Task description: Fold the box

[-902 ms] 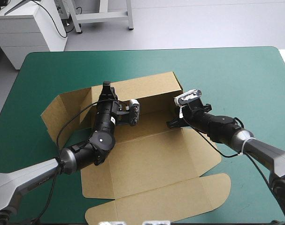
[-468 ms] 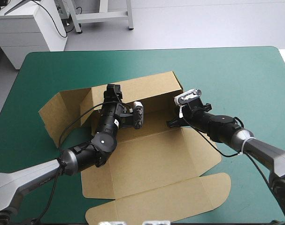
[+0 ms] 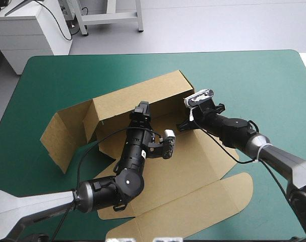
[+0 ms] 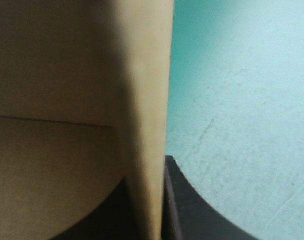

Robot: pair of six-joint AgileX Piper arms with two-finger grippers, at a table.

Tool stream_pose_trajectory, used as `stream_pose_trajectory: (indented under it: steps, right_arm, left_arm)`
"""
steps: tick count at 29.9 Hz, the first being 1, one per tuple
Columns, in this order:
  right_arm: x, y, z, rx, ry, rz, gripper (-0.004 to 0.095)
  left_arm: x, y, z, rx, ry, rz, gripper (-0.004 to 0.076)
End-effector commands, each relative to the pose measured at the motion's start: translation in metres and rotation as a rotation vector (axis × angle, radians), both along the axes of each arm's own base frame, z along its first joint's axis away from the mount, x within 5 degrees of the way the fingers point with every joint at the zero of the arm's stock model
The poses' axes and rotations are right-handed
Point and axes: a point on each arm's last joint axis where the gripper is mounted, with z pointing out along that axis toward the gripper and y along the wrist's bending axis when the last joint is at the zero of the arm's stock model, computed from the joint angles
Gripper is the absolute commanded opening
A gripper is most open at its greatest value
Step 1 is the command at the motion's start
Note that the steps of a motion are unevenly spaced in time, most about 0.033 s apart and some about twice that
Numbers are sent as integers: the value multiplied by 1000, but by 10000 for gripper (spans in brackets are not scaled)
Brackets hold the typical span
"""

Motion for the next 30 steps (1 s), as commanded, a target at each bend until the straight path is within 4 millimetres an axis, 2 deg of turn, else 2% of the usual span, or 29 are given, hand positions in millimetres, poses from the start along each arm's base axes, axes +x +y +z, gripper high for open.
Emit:
stream_pose_trajectory:
  steps: [1, 6, 10, 12, 14, 16, 17, 19, 22, 26, 30]
  right_arm:
    - [2, 1, 24, 98, -39, -36, -20]
    - [4, 2, 21, 91, -32, -42, -20]
    - [5, -1, 20, 85, -31, -54, -20]
    - [6, -2, 18, 80, -26, -63, -20]
    - [8, -6, 18, 78, -25, -77, -20]
    - [8, -6, 17, 86, -19, -82, -20]
    - [9, -7, 17, 84, -20, -82, -20]
    - [10, -7, 16, 90, -17, -72, -20]
    - [11, -9, 15, 102, -11, -81, -20]
    - [12, -11, 16, 107, -13, -66, -20]
    - [11, -10, 16, 102, -13, -3, -20]
  left_arm:
    - [-13, -1, 24, -42, -114, 26, 452]
    - [-25, -5, 26, -44, -142, 25, 452]
    - [-27, -2, 23, -66, -94, 69, 431]
    - [-27, -1, 24, -85, -49, 98, 354]
    - [-24, -2, 31, -110, 22, 115, 207]
    - [-21, -4, 45, -142, 118, 109, 39]
    - [-19, -4, 56, -172, 171, 99, -6]
    - [-13, -3, 77, -244, 290, 87, -4]
    - [1, 8, 109, -293, 419, 94, -8]
    - [28, 39, 150, -437, 542, 140, -8]
    - [47, 74, 179, -644, 646, 148, -8]
